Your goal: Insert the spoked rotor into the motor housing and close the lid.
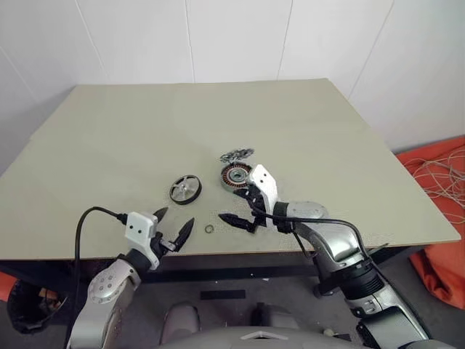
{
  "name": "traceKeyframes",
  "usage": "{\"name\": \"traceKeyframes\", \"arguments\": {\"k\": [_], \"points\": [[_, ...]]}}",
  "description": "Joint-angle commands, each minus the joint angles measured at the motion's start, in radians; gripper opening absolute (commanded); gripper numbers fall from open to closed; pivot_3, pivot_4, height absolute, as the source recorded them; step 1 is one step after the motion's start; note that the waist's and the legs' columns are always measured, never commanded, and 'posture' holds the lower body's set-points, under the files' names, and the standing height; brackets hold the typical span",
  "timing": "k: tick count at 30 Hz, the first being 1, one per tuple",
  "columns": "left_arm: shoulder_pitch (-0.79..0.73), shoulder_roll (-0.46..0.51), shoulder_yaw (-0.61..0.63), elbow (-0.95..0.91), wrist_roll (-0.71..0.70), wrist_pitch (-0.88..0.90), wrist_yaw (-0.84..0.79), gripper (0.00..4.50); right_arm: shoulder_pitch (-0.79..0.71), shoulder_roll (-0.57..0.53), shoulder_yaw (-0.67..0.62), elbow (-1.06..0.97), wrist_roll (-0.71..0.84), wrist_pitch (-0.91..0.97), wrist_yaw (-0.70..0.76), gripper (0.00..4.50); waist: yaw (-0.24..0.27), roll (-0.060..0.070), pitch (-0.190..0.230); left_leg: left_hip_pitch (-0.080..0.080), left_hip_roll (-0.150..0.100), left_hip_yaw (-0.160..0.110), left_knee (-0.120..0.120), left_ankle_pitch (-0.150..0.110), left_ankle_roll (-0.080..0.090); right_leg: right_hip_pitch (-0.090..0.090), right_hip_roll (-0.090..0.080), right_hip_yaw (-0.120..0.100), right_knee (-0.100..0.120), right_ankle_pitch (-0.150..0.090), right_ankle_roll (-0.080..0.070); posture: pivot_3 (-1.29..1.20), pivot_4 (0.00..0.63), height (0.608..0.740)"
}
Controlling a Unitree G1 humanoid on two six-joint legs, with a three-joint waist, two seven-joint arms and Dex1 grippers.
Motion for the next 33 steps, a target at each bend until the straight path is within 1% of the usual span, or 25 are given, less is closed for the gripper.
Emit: {"name": "traceKeyframes", "arguments": {"k": [1,6,15,23,33], "points": [[-0.005,-0.003,0.020,-0.037,-0.010,-0.026,0.005,4.46,-0.054,-0.018,0.027,-0.016,-0.001,-0.001,0.068,4.50,0.000,0.000,0.000,0.001,0.000,0.000,0.000,0.000,0.000,0.000,0.000,0.000,0.001,-0.002,0.004,0.00,0.000,0.740],[-0.004,-0.017,0.020,-0.035,-0.008,-0.026,0.012,4.46,-0.108,-0.013,0.081,0.036,-0.046,-0.028,0.112,4.50,0.000,-0.001,0.000,0.003,0.000,0.000,0.001,0.000,-0.001,0.000,0.000,0.002,0.005,-0.003,0.004,0.00,0.000,0.740],[-0.001,-0.028,0.015,-0.041,-0.003,-0.022,0.026,4.46,-0.149,0.026,0.144,0.122,-0.112,-0.075,0.150,4.50,0.000,-0.001,0.000,0.003,0.000,0.000,0.002,0.001,-0.001,-0.001,0.000,0.002,0.007,-0.003,0.003,0.00,0.000,0.740],[-0.002,-0.028,0.021,-0.039,-0.007,-0.021,0.032,4.46,-0.177,0.072,0.166,0.206,-0.151,-0.129,0.167,4.50,-0.001,-0.001,0.000,0.003,0.000,0.000,0.002,0.001,-0.001,-0.001,0.000,0.002,0.008,-0.004,0.002,0.00,0.000,0.740],[-0.002,-0.029,0.024,-0.031,-0.009,-0.030,0.030,4.46,-0.191,0.114,0.192,0.263,-0.194,-0.178,0.191,4.50,-0.001,-0.002,0.000,0.003,0.000,0.000,0.002,0.001,-0.001,-0.001,0.000,0.002,0.008,-0.003,0.001,0.00,0.000,0.740]]}}
